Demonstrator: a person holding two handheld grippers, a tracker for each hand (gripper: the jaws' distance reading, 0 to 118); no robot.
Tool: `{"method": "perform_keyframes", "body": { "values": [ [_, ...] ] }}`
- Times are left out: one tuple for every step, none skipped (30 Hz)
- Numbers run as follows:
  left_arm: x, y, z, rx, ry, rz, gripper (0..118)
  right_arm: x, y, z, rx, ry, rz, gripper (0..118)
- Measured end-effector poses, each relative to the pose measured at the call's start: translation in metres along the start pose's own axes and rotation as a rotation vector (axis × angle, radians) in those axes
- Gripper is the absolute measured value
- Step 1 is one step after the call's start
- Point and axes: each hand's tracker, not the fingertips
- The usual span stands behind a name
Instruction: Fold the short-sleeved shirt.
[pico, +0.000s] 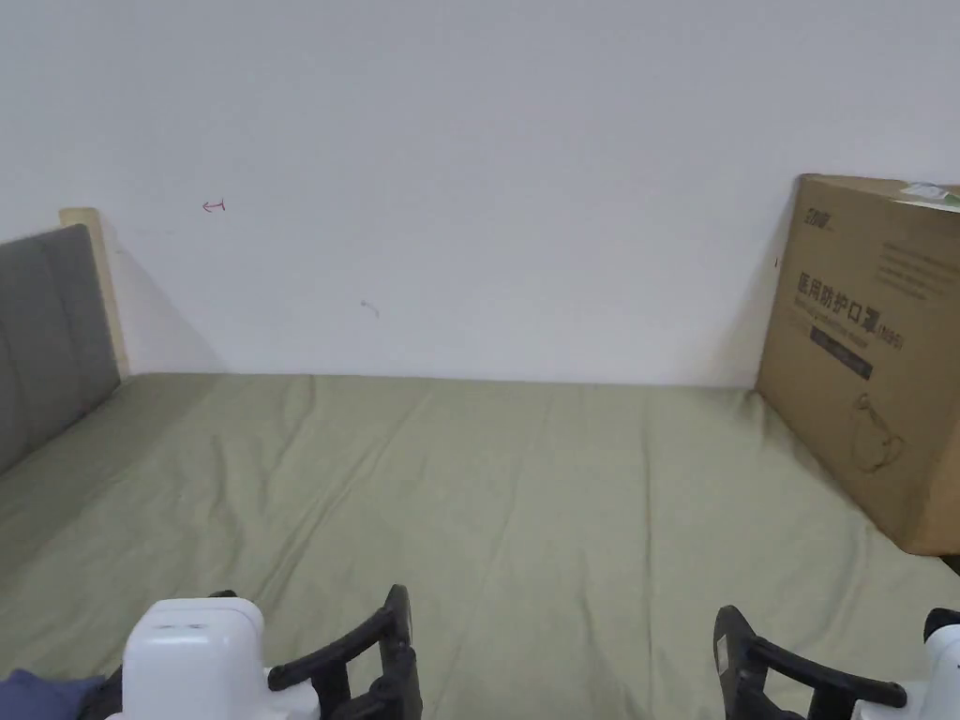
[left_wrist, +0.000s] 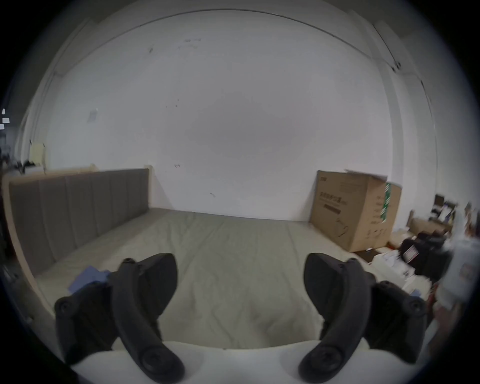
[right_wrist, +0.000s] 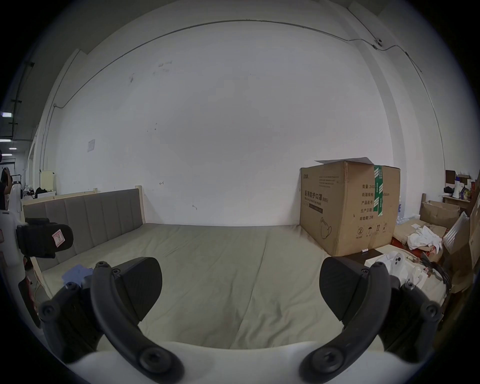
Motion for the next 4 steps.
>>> {"method": "perform_keyframes", "body": {
  "values": [
    [-0.0035,0.0012,0.0001,-0.012,-0.033,0.051,94,0.0000,0.0000,0.0001,-0.004,-0.001,-0.004,118],
    [-0.0054,0.0015,-0.0009,-0.016,-0.052,0.077,93,-0.0003,0.0005,0.0006,-0.006,-0.001,-0.008,118],
    [-0.0074,0.0003,-0.0008,-0.002,-0.071,0.104,94,0.0007,0.0003,0.0004,-0.009,-0.001,-0.015,118],
    [-0.0072,-0.0001,0.0008,0.012,-0.062,0.096,94,0.0022,-0.0003,0.0000,-0.011,-0.001,-0.022,118]
  ]
}}
